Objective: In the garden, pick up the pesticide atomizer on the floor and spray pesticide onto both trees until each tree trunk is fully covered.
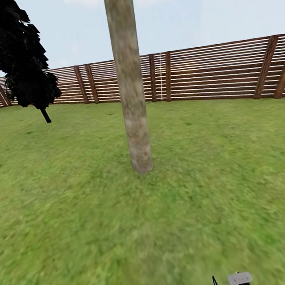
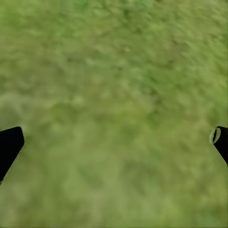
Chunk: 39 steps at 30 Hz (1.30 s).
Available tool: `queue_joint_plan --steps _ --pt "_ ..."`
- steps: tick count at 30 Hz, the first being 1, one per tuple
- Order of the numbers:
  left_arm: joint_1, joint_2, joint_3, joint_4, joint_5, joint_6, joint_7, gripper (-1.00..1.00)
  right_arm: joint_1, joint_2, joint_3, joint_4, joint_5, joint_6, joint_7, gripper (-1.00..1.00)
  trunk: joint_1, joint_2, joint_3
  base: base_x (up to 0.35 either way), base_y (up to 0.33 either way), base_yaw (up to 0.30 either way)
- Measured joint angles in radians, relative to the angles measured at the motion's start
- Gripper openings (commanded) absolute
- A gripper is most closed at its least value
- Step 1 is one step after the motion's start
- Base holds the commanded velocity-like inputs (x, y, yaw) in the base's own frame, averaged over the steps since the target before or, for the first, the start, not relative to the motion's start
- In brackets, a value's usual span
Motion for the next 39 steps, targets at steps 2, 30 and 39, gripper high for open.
queue_joint_plan --steps 2,30,39 --pt "0.000 0.000 0.000 -0.001 0.000 0.000 0.000 -1.00 0.000 0.000 0.000 0.000 0.000 0.000 0.000 1.00 0.000 0.000 0.000 0.339 0.000 -0.042" --pt "0.000 0.000 -0.001 0.000 0.002 0.000 -0.002 -1.00 0.000 0.004 -0.002 -0.006 -0.005 -0.002 -0.002 1.00 0.000 0.000 0.006 0.316 -0.081 -0.137" --pt "0.000 0.001 0.000 0.001 0.005 0.000 -0.002 -1.00 0.000 0.005 -0.002 -0.006 -0.006 -0.002 -0.003 1.00 0.000 0.000 0.006 0.275 -0.164 -0.075"
